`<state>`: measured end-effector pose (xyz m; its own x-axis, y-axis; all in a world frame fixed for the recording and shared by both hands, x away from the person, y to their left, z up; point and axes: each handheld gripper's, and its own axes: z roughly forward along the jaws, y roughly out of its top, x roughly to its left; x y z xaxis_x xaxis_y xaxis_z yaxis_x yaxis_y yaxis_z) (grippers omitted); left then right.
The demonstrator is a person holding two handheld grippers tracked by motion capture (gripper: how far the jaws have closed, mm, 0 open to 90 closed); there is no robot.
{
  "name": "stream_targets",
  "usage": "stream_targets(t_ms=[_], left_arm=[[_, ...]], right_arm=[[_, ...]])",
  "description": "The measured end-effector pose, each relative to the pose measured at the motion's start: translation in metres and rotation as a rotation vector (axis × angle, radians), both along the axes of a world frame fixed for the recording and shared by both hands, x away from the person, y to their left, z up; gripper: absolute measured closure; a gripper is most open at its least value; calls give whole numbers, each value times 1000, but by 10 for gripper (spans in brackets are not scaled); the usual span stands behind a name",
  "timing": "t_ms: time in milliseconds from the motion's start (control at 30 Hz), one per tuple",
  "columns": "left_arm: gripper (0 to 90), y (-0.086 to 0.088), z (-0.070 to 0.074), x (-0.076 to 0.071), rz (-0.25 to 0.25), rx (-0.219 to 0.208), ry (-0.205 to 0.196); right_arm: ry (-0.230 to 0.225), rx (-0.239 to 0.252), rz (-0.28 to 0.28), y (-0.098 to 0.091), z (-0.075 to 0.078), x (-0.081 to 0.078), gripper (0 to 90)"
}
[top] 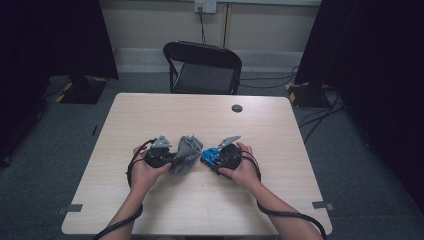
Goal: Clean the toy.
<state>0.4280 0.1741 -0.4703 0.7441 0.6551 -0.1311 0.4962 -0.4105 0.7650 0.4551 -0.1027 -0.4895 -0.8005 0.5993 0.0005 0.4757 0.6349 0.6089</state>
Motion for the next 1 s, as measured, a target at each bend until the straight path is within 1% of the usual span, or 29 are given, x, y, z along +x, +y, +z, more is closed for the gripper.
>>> stream_targets(t_ms=[100,233,333,367,400,500,567,633,700,733,767,800,900,1000], left_arm=[[728,1,1,1,6,-6,0],[728,3,1,2,9,-8,-2],[728,5,3,2,15,-14,-5],[728,5,3,2,16,-16,-5],[728,5,4,2,16,-18,-3],[728,5,4,3,22,-20,-4],[728,5,5,3,27,-31,-4],[728,4,7,4,29,-26,-9],[728,3,11,6,34,-32,-11],[728,2,13,7,33,-27,-16],[728,0,15,8,35,-34,-19],[727,-1,18,9,29,-27,-23],[728,-6,22,10,18,-25,-33],[728,-8,21,9,15,-24,-30]], right_arm=[[0,-15,13,0,2,0,264],[13,-7,18,-3,5,1,265],[8,-11,20,-5,11,1,265],[16,-17,25,-5,13,1,265],[10,-16,28,-6,14,1,265],[13,-14,35,-8,20,1,265],[11,-14,41,-8,23,-1,266],[12,-10,47,-8,27,-1,273],[6,-2,48,-8,30,-2,273],[7,-6,54,-8,32,-2,273],[3,-8,56,-7,33,-2,273],[0,-17,59,-6,33,-2,273],[10,-10,59,-6,31,-2,273],[30,-23,56,-5,22,0,272]])
